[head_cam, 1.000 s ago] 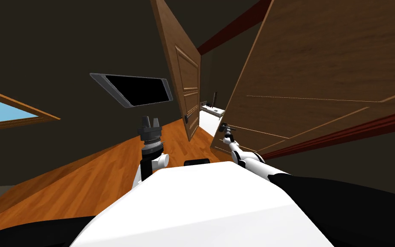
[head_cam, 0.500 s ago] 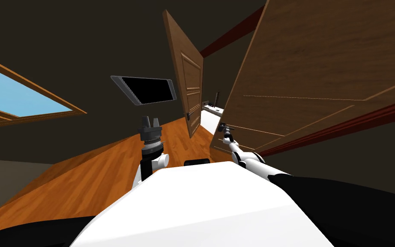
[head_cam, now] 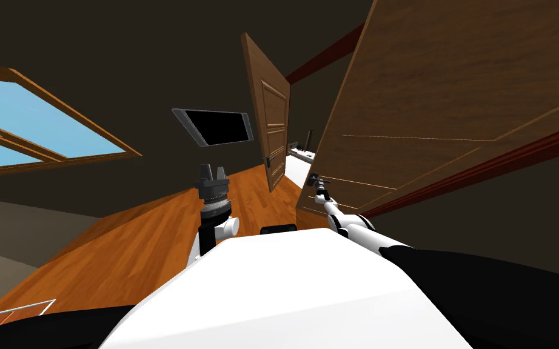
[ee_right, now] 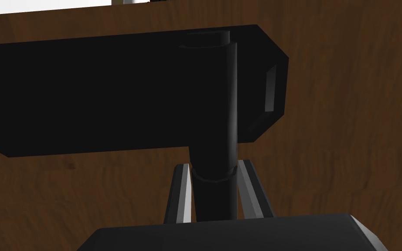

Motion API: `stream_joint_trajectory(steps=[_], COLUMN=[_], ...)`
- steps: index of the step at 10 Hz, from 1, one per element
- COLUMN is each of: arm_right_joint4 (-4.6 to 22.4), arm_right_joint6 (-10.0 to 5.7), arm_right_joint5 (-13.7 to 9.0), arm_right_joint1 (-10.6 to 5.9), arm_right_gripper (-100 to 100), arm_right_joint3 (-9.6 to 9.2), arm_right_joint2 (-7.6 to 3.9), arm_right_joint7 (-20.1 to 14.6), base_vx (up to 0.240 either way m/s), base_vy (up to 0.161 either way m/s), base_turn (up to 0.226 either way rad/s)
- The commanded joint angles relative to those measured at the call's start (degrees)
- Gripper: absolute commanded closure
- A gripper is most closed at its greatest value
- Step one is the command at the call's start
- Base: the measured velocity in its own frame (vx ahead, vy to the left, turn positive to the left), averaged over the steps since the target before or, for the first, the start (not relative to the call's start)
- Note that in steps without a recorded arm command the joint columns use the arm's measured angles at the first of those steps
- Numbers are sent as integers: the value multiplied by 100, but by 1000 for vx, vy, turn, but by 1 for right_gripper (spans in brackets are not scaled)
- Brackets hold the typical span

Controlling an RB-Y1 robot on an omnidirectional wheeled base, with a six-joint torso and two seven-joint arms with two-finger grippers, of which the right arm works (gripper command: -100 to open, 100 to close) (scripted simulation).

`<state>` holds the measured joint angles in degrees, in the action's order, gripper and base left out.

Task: Pull the door open

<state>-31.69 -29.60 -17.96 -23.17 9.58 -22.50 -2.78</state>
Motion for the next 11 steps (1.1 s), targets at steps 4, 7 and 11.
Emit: stream_joint_trajectory(steps=[4, 7, 11], arm_right_joint4=[-100, -153, -216], arm_right_joint6=[-8, -17, -10], arm_right_joint5=[91, 149, 202], arm_right_joint1=[57, 81, 111], arm_right_gripper=[100, 100, 100], arm_right_joint3=[-243, -401, -561], arm_right_joint2=[-45, -80, -77], arm_right_joint7=[-232, -384, -513], base_vx=[-188, -212, -146], base_vy=[-39, -67, -41], base_turn=[94, 107, 68])
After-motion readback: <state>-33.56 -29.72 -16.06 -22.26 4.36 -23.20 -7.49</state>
